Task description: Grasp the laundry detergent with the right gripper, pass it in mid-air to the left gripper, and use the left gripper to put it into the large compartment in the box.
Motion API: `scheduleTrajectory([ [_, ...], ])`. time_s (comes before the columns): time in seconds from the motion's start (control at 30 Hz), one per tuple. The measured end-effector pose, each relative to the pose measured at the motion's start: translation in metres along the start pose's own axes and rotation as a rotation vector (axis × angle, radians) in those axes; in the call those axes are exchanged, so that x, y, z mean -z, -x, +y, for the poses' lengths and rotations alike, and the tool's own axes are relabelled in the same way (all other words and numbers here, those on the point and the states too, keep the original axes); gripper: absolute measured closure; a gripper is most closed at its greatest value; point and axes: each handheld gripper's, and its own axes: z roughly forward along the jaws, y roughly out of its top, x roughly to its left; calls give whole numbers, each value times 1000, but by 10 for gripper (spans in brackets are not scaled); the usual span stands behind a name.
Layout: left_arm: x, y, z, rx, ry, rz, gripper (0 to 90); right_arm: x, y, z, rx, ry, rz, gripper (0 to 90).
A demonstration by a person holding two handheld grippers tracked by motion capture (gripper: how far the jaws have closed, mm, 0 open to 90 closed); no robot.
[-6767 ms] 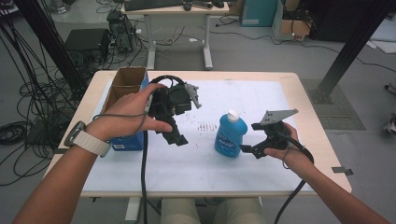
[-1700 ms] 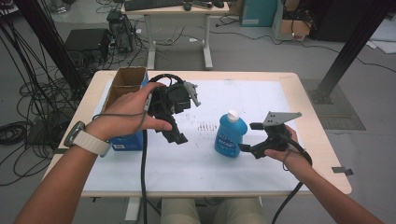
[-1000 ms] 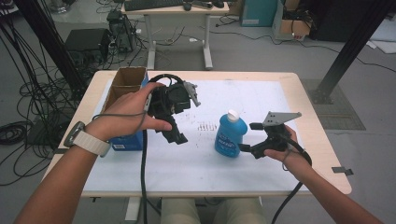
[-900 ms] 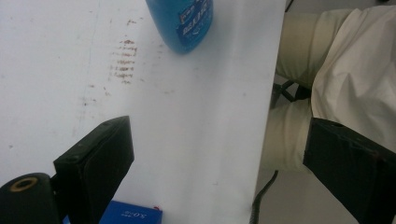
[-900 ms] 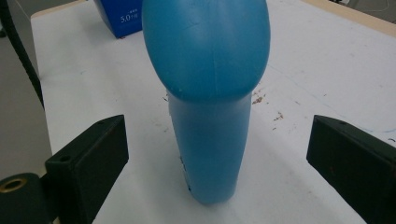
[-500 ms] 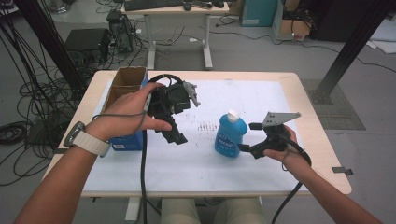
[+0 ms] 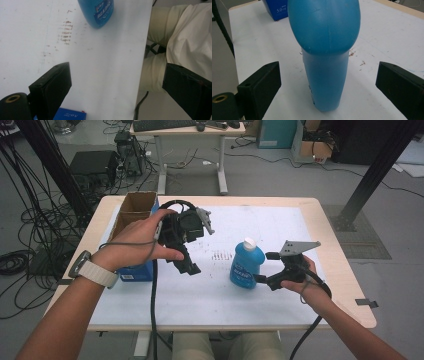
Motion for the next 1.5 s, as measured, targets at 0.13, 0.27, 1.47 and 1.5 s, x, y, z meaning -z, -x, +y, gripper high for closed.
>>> scheduleTrajectory([
  [0.13, 0, 0, 0, 1, 1, 0, 89, -1, 0, -1, -4, 2, -1, 60],
  [0.27, 0, 0, -1, 1, 0, 0, 89, -3, 0, -2, -14, 2, -1, 60],
  [1.47, -5, -1, -4, 12, -3, -3, 89, -28, 2, -9, -24, 32, 0, 61],
  [1.5, -4, -1, -4, 13, -7, -4, 89, -29, 2, -9, -26, 31, -2, 61],
])
